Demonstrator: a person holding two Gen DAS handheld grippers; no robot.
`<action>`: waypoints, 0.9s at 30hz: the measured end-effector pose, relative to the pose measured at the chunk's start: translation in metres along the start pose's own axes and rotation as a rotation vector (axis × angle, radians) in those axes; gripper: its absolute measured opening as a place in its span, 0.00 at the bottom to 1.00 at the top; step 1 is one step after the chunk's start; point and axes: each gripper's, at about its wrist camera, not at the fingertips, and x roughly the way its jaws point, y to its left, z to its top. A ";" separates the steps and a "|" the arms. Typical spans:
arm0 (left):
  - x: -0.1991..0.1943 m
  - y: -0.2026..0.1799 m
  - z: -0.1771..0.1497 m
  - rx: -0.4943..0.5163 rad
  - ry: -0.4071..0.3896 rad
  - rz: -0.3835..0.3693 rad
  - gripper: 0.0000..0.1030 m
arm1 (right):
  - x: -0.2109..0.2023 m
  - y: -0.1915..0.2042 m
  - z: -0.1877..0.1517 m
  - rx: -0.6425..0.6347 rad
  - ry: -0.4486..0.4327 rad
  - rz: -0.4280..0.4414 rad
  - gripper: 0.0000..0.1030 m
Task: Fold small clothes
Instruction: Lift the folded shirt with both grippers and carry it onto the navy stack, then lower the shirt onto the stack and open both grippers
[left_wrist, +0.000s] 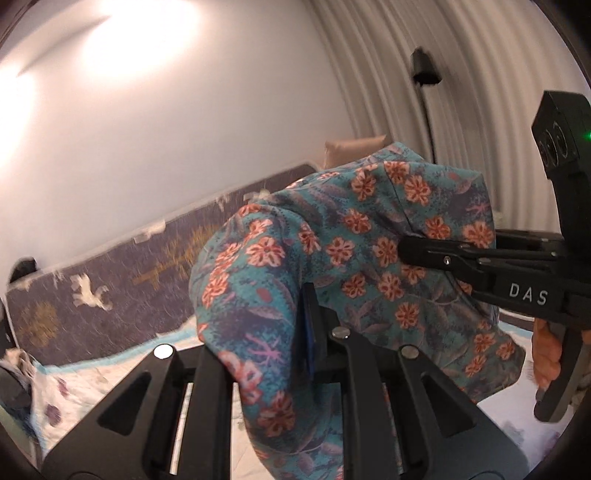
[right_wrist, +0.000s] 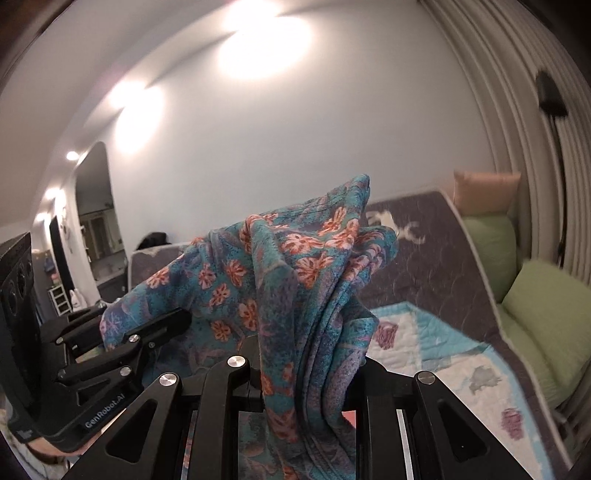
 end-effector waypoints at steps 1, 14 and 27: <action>0.021 0.006 -0.016 -0.023 0.023 -0.005 0.17 | 0.026 -0.009 -0.008 0.018 0.022 -0.001 0.19; 0.244 0.036 -0.204 -0.200 0.329 0.062 0.49 | 0.268 -0.103 -0.166 0.112 0.377 -0.193 0.45; 0.042 -0.025 -0.182 -0.090 0.241 0.118 0.81 | 0.036 -0.019 -0.170 -0.075 0.184 -0.265 0.80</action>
